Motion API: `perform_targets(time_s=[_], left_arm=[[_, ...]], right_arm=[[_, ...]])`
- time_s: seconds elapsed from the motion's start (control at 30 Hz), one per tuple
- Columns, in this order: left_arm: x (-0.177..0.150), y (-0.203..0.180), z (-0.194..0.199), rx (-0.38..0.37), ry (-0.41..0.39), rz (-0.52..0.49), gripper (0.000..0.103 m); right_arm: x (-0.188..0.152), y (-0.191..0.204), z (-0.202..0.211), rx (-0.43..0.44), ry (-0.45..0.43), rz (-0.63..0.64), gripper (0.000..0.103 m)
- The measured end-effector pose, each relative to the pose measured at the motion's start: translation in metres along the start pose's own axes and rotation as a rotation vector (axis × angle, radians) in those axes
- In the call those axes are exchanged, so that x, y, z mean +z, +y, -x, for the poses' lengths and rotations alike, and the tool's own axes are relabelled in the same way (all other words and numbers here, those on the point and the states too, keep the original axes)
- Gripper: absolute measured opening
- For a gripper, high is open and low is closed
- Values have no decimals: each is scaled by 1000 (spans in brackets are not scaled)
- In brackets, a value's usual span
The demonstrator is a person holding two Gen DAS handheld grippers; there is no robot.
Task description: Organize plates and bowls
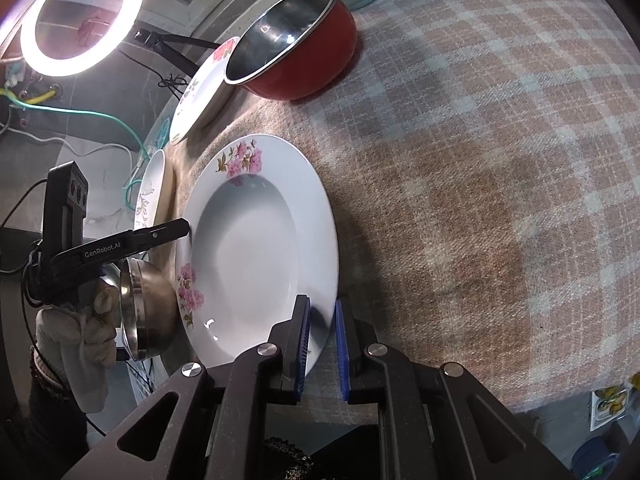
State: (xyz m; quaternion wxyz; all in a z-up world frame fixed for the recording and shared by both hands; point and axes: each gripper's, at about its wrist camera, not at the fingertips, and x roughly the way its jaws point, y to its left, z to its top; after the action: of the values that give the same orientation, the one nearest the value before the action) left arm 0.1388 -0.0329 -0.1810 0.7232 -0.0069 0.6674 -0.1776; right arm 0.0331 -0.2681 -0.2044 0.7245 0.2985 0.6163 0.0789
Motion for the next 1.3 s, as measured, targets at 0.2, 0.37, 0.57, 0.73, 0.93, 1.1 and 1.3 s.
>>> perform_targets(time_s=[0.2, 0.37, 0.57, 0.73, 0.93, 1.1, 1.3], left_arm=[[0, 1, 1, -2, 0, 6, 17], [1, 3, 10, -13, -18, 11, 17], [2, 5, 23, -8, -60, 18, 17], [2, 7, 34, -7, -107, 30, 17], [-2, 7, 45, -4, -166, 46, 17], [-9, 9, 53, -13, -206, 68, 17], [-18, 15, 64, -18, -256, 113, 17]], right_arm=[[2, 3, 0, -14, 3, 20, 14], [3, 1, 7, -42, -12, 34, 14], [4, 0, 23, -84, -55, 72, 14], [7, 7, 37, -111, -105, 114, 15], [12, 17, 48, -135, -163, 162, 18], [17, 21, 57, -144, -207, 175, 18], [22, 22, 73, -152, -263, 200, 18]])
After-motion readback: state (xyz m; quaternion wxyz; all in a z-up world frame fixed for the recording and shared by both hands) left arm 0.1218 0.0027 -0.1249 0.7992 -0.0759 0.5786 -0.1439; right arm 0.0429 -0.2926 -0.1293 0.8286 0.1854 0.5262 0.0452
